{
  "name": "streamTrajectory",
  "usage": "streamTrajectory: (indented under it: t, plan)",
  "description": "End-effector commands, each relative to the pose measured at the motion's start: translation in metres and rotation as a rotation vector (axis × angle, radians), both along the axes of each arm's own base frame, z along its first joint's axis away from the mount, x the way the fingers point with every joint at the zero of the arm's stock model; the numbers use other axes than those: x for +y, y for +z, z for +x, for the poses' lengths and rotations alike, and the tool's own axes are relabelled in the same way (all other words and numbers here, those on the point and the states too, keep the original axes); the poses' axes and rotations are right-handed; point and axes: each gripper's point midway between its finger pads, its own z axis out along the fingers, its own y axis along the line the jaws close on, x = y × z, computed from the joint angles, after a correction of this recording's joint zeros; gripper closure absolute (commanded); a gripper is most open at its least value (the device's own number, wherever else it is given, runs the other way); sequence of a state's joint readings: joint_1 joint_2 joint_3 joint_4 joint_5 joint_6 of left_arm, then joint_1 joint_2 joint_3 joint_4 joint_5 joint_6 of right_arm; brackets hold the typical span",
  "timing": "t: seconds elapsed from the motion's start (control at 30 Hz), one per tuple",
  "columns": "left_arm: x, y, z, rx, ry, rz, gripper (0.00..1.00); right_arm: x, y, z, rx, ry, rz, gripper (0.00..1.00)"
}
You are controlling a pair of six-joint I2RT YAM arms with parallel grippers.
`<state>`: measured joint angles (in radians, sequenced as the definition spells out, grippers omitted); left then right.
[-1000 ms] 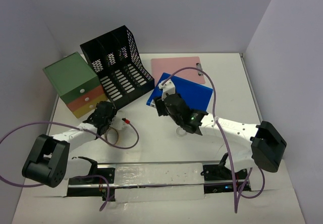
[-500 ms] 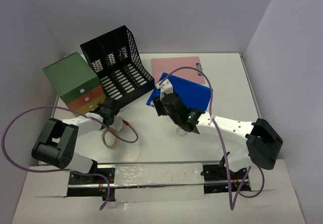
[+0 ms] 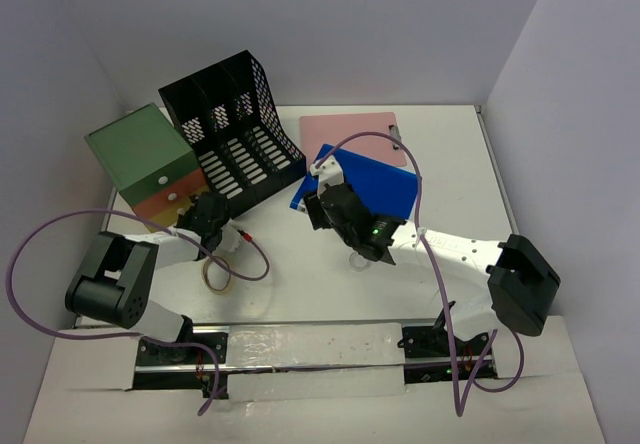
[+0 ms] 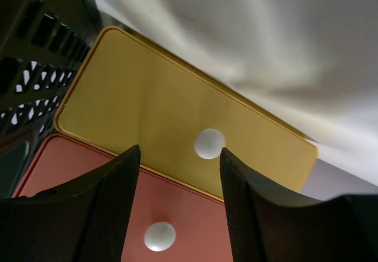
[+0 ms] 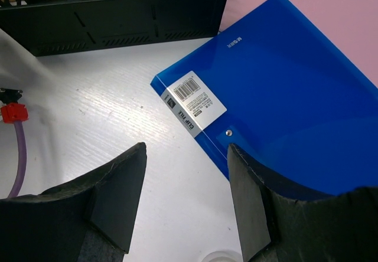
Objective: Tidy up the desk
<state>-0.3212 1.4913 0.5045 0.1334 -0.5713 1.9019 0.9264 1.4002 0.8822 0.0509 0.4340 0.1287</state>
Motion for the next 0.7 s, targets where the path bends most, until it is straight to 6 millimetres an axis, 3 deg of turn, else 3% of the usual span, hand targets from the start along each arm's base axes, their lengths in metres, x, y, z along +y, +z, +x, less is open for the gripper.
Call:
streamTrajectory:
  t: [0.0,0.1,0.27,0.37,0.67]
  plan:
    - [0.006,0.001,0.004,-0.003,-0.017,0.066,0.37,-0.001,0.02,0.011,-0.045,-0.035,0.026,0.36]
    - [0.005,0.002,0.006,-0.017,-0.033,0.076,0.37,-0.001,0.019,0.011,-0.042,-0.035,0.025,0.36]
    - [0.013,-0.012,-0.012,0.069,0.034,0.056,0.37,-0.004,0.022,0.011,-0.051,-0.041,0.03,0.36]
    - [0.015,-0.014,-0.018,0.086,0.076,0.019,0.31,-0.006,0.023,0.011,-0.05,-0.045,0.035,0.36]
    - [0.021,-0.022,-0.031,0.088,0.182,-0.037,0.34,-0.005,0.03,0.01,-0.052,-0.043,0.055,0.36]
